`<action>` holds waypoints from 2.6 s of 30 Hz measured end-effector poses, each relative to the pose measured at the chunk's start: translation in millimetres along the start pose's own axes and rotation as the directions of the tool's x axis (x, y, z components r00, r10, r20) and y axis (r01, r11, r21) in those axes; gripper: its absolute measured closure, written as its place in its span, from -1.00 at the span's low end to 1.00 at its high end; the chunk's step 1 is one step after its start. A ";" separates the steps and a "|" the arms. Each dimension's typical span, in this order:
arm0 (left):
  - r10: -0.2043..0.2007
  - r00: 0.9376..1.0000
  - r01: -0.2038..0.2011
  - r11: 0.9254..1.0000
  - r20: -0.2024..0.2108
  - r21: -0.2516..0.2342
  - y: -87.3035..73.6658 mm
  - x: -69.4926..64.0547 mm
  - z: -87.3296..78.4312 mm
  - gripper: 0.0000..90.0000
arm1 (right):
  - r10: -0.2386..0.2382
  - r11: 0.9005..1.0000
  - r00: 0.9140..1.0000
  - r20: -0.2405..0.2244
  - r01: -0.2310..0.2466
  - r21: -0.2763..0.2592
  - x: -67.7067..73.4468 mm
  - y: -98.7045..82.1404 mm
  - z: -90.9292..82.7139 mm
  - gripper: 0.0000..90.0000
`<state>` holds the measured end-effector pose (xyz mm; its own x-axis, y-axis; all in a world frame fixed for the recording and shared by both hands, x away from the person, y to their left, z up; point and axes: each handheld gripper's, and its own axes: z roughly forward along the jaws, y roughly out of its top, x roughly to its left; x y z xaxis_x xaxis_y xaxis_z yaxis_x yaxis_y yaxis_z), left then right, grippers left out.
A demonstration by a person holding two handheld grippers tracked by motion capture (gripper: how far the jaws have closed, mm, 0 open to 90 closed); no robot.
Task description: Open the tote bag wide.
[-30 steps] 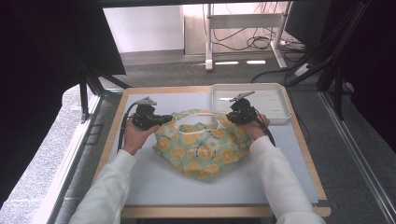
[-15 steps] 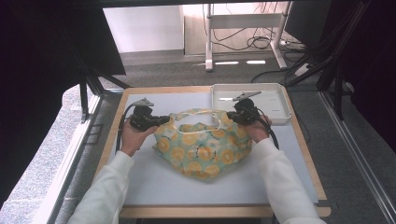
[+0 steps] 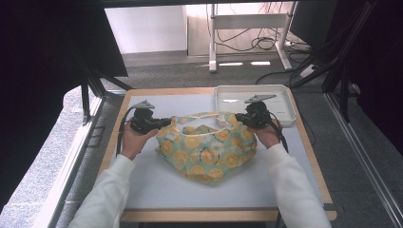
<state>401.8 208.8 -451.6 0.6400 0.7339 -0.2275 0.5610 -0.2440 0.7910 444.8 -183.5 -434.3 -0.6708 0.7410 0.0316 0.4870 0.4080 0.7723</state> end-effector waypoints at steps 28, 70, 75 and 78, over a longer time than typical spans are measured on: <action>0.035 0.999 -0.033 0.998 0.037 -0.052 -18.2 -22.0 -15.2 1.00 | -0.031 0.992 0.998 -0.055 0.023 -0.127 28.5 -23.6 -29.9 0.95; 0.040 0.996 -0.033 0.995 0.077 -0.096 -51.2 -41.4 -38.7 1.00 | -0.019 0.989 0.997 -0.078 0.007 -0.149 48.5 -58.9 -65.3 0.93; 0.046 0.995 -0.037 0.995 0.085 -0.096 -52.7 -44.6 -39.7 1.00 | -0.015 0.990 0.996 -0.091 0.002 -0.140 49.2 -67.1 -66.5 0.93; 0.060 0.994 -0.051 0.994 0.086 -0.098 -53.8 -47.9 -40.3 0.99 | -0.014 0.990 0.996 -0.088 0.001 -0.141 48.9 -70.1 -68.6 0.93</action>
<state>319.8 212.3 -460.4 0.7153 0.6605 -0.2279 0.4732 -0.2178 0.8536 339.5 -212.4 -443.3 -0.7239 0.6856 0.0766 0.4026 0.3296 0.8540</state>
